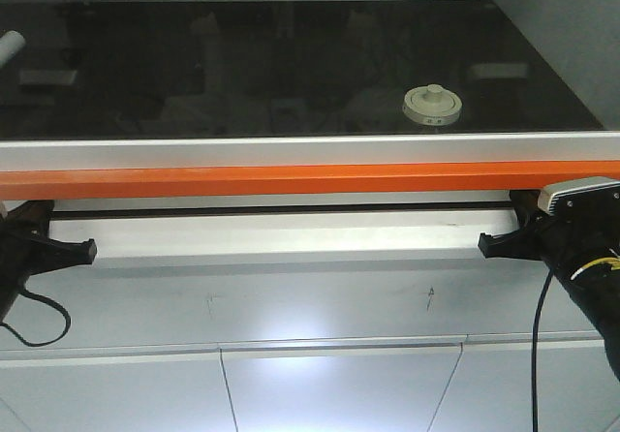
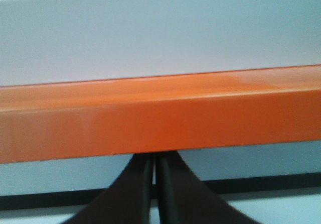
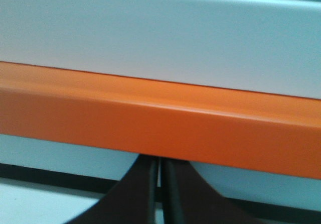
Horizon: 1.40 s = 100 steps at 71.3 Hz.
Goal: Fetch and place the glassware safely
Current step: 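Hook both grippers under the orange handle and lift the sash upward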
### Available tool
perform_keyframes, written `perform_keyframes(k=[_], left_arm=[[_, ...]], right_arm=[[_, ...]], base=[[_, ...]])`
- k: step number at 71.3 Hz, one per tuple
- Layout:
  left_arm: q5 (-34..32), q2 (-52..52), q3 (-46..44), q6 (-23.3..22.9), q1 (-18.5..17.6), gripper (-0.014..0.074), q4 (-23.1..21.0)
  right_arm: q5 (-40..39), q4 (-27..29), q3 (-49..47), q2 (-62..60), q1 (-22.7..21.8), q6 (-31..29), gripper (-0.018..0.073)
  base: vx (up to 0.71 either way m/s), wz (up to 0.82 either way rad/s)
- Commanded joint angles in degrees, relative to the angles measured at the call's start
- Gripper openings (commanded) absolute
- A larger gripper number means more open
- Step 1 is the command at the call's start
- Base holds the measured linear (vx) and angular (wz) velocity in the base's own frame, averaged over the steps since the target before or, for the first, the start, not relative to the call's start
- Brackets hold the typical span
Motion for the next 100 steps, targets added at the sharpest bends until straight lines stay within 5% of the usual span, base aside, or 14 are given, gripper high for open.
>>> perform_keyframes(k=[1,81,100], left_arm=[[-12.91,-1.99,-1.68,-0.07,-0.44,-0.0007,0.54],[-3.43,-17.84,-1.86,-0.07,-0.44,-0.0007,0.59],[3.65,-21.59,-6.94,-0.07,-0.44,-0.0007,0.82]], right_arm=[[-5.51,1.15,-3.54,-1.33,-0.10,-0.14,-0.0004],[-5.97,0.90,-4.07,-11.38,-0.10,1.33,-0.0004],[-1.81,0.71,-8.04,-15.11,-0.10,1.39,-0.0004]], base=[[0.00,0.00],[0.00,0.00],[0.00,0.00]])
